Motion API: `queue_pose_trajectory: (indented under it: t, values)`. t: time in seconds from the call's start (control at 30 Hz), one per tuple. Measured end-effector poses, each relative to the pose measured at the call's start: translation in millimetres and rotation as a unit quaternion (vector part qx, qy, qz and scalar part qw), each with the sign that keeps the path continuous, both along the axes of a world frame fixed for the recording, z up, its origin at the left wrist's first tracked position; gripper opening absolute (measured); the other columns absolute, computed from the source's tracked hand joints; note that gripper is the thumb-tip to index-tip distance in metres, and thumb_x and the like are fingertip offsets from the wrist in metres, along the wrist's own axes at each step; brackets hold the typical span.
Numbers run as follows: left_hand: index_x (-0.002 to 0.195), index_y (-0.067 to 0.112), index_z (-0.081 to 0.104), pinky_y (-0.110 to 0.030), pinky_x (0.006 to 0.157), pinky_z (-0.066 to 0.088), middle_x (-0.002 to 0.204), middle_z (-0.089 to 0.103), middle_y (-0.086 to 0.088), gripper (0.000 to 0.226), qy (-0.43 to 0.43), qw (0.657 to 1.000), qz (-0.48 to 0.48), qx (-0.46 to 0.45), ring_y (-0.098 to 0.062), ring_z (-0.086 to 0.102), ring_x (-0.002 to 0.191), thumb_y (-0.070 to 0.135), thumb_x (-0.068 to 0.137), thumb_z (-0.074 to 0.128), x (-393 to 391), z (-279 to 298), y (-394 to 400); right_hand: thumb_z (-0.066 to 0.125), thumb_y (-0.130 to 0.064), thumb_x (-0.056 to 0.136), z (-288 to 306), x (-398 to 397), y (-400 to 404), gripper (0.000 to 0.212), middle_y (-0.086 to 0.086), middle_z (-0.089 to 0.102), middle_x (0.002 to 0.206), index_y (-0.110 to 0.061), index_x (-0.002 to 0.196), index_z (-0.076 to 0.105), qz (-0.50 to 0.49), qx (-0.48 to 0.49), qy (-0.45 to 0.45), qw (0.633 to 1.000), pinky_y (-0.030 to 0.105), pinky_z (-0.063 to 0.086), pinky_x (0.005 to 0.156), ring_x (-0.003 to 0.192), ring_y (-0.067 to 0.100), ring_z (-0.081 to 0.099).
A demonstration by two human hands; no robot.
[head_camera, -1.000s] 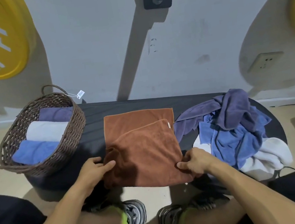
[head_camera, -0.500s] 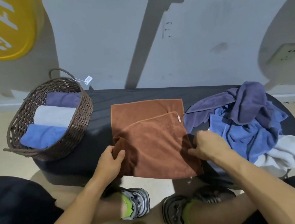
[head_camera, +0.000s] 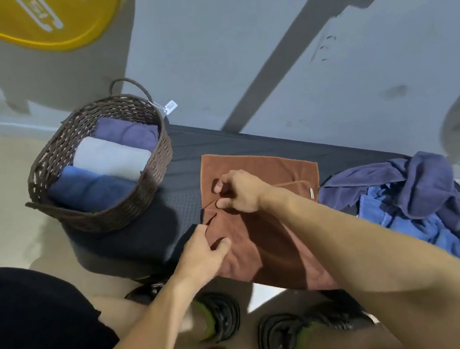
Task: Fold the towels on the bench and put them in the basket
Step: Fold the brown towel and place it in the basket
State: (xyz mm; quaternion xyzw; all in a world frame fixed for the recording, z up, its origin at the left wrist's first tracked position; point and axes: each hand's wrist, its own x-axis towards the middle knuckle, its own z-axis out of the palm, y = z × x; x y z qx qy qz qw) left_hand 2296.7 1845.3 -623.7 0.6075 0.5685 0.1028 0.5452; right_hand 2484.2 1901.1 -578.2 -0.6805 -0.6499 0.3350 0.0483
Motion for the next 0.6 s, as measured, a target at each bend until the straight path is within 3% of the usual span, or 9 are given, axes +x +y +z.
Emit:
queue_pose_trajectory:
  t: [0.1,0.23,0.33,0.43,0.6]
  values:
    - [0.105,0.027,0.057,-0.034,0.087,0.052,0.100,0.067,0.011,0.023,0.000,1.000,-0.009,-0.004,-0.012,0.064,0.096,0.041,0.088,0.066,-2.2,-0.5,1.7,0.069,-0.031,0.088,-5.9,-0.6,8.7,0.012,-0.001,0.069,0.104,-0.023,0.098,0.067,0.052,-0.046,-0.086,0.994,0.037,0.047,0.094,0.105,0.026,0.062]
    - [0.105,0.022,0.058,-0.039,0.090,0.054,0.100,0.067,0.006,0.025,-0.002,1.000,0.000,-0.027,-0.016,0.064,0.095,0.037,0.088,0.068,-3.9,-0.7,7.8,0.061,-0.032,0.094,-0.9,15.5,18.6,0.016,0.002,0.069,0.094,-0.017,0.092,0.065,0.016,-0.051,-0.067,0.996,0.033,0.048,0.084,0.095,0.027,0.063]
    - [0.104,0.022,0.051,-0.034,0.084,0.054,0.092,0.060,0.012,0.027,-0.011,0.999,0.024,-0.037,-0.013,0.062,0.092,0.033,0.088,0.069,-4.6,-0.5,10.7,0.057,-0.024,0.095,3.4,32.3,26.5,0.018,0.006,0.067,0.090,-0.007,0.093,0.062,-0.052,-0.016,-0.092,0.994,0.031,0.045,0.071,0.085,0.027,0.061]
    - [0.110,0.020,0.058,-0.024,0.076,0.044,0.082,0.048,0.019,0.025,0.011,1.000,0.005,0.008,-0.009,0.055,0.089,0.030,0.089,0.068,-3.9,3.1,11.3,0.062,-0.017,0.086,-0.3,34.9,28.6,0.015,0.010,0.071,0.085,-0.003,0.086,0.067,-0.052,-0.049,-0.141,0.987,0.037,0.054,0.070,0.081,0.029,0.064]
    - [0.096,0.025,0.050,-0.027,0.058,0.035,0.078,0.053,0.013,0.009,0.075,0.984,-0.069,0.145,-0.013,0.053,0.078,0.033,0.097,0.054,-7.1,20.5,16.3,0.072,-0.038,0.082,-5.8,22.7,32.9,0.023,0.001,0.070,0.079,-0.015,0.080,0.074,-0.107,-0.080,-0.080,0.988,0.029,0.053,0.065,0.074,0.019,0.064]
